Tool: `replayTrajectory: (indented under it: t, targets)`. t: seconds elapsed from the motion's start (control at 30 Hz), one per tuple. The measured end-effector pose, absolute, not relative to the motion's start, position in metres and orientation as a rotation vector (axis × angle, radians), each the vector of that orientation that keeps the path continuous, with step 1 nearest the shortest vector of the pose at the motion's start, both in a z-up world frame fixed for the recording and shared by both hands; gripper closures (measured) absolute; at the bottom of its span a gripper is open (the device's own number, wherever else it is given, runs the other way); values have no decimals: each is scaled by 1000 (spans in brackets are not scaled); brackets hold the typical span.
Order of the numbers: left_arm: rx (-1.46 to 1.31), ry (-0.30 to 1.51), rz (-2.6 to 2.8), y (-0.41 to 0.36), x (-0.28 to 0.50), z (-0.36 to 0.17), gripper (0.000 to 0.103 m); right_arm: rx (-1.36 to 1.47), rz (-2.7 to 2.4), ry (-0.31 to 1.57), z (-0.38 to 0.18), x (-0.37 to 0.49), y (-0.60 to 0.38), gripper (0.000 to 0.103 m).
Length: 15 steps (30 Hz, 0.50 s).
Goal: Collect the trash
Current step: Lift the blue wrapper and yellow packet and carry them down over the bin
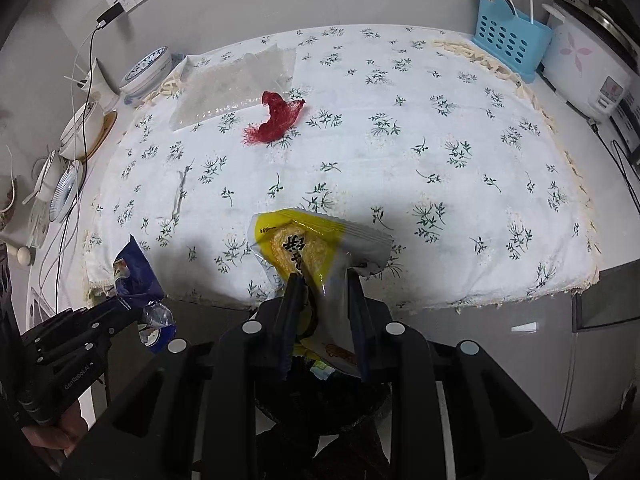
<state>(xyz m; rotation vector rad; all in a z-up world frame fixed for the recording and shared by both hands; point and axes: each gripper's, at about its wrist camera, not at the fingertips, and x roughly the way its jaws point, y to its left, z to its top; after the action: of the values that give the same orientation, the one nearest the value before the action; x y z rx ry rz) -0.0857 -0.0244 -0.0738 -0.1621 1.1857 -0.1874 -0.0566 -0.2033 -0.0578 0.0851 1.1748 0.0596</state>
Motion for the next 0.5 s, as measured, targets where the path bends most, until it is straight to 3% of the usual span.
replayTrajectory:
  t: [0.5]
  targets:
    - [-150, 1245, -198, -50, -126, -113, 80, 49, 92, 1244, -99, -105, -221, 80]
